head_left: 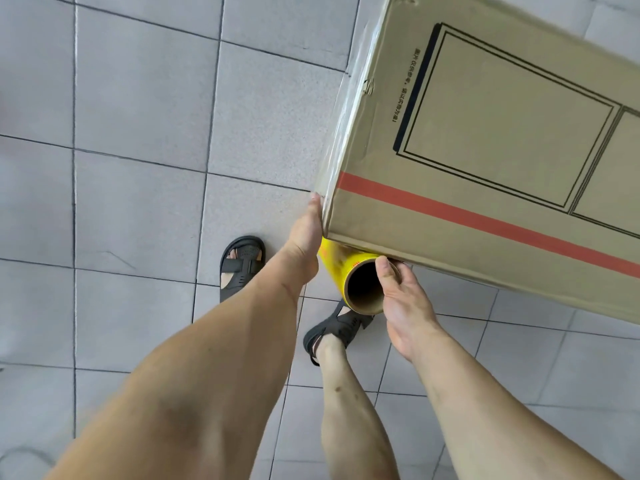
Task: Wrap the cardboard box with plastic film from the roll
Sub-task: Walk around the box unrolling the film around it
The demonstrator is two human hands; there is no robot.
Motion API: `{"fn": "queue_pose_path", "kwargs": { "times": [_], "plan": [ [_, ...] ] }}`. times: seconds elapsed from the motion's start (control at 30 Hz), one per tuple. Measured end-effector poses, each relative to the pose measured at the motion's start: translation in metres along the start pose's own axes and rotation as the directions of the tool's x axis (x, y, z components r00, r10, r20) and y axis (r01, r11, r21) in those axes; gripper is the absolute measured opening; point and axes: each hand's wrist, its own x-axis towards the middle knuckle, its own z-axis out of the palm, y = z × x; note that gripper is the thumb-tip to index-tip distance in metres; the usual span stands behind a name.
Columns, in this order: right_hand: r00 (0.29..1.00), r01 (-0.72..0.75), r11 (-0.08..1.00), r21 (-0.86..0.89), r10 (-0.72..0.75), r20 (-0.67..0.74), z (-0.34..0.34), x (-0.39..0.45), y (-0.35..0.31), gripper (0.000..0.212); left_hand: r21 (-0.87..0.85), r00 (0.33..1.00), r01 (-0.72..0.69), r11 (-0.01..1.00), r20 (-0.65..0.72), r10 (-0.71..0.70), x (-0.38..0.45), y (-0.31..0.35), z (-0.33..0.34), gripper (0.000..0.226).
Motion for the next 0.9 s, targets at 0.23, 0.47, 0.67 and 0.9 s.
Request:
{"fn": "queue_pose_path", "kwargs": {
  "times": [0.23, 0.47, 0.67, 0.9],
  "plan": [
    [0.998, 0.031, 0.999, 0.029, -0.033, 0.052, -0.003, 0.000, 0.002, 0.044, 0.034, 0.998, -0.010, 0.999, 0.061, 0.008, 0.037, -0.012, -0.005, 0.046],
    [0.997, 0.041, 0.999, 0.035, -0.043, 0.061, -0.005, 0.003, 0.005, 0.050, -0.019, 0.999, 0.012, 1.000, 0.051, -0.011, 0.070, -0.014, -0.009, 0.058],
    [0.997, 0.032, 0.998, 0.062, -0.037, 0.067, -0.006, 0.008, 0.010, 0.066, -0.073, 0.998, 0.014, 0.997, 0.056, -0.010, 0.093, -0.029, -0.009, 0.076],
    [0.994, -0.014, 0.985, 0.173, -0.006, 0.113, -0.004, 0.007, 0.009, 0.078, -0.257, 0.990, -0.042, 0.966, 0.116, 0.074, -0.004, -0.072, 0.017, 0.071]
  ]
}}
